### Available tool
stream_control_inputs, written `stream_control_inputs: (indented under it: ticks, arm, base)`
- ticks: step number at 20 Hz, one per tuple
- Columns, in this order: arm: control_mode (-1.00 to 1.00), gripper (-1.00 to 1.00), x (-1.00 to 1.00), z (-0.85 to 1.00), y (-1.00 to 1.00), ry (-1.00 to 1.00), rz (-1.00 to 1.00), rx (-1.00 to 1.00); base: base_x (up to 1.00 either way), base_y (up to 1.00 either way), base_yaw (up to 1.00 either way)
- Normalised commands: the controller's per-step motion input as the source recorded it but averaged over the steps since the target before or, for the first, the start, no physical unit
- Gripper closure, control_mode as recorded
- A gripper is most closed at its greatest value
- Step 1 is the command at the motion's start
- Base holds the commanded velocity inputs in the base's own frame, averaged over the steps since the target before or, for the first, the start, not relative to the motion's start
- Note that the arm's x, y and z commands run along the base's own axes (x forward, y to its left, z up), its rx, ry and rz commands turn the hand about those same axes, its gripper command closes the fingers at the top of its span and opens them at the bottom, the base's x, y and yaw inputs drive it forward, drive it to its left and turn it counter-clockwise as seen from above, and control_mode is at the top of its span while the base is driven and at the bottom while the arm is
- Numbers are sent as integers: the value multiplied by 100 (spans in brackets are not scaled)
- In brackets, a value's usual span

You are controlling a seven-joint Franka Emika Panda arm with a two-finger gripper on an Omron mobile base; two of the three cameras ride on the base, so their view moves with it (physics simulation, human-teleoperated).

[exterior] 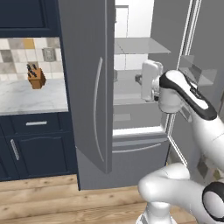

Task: Place one of the steaks on the plate and the other in the bowl. Then place the bowl in the fridge.

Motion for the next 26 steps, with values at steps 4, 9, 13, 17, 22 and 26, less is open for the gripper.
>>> stream_control_inputs:
  ticks: [4,9,13,17,22,26]
  arm:
    - [-100,100,78,-10,11,12,12,38]
    - [-100,100,71,0,14,18,18,10]
    - [-100,100,70,1,-1,0,19,-3]
    - [-100,100,82,0,1,0,19,-8]
    - [-100,100,50,-2,52,-2,13,-16]
    - [-100,100,-13,-18,100,0,17,-3]
  base:
    - [0,0,0]
    - [0,0,0]
    - [0,0,0]
    - [0,0,0]
    - [0,0,0]
    - [0,0,0]
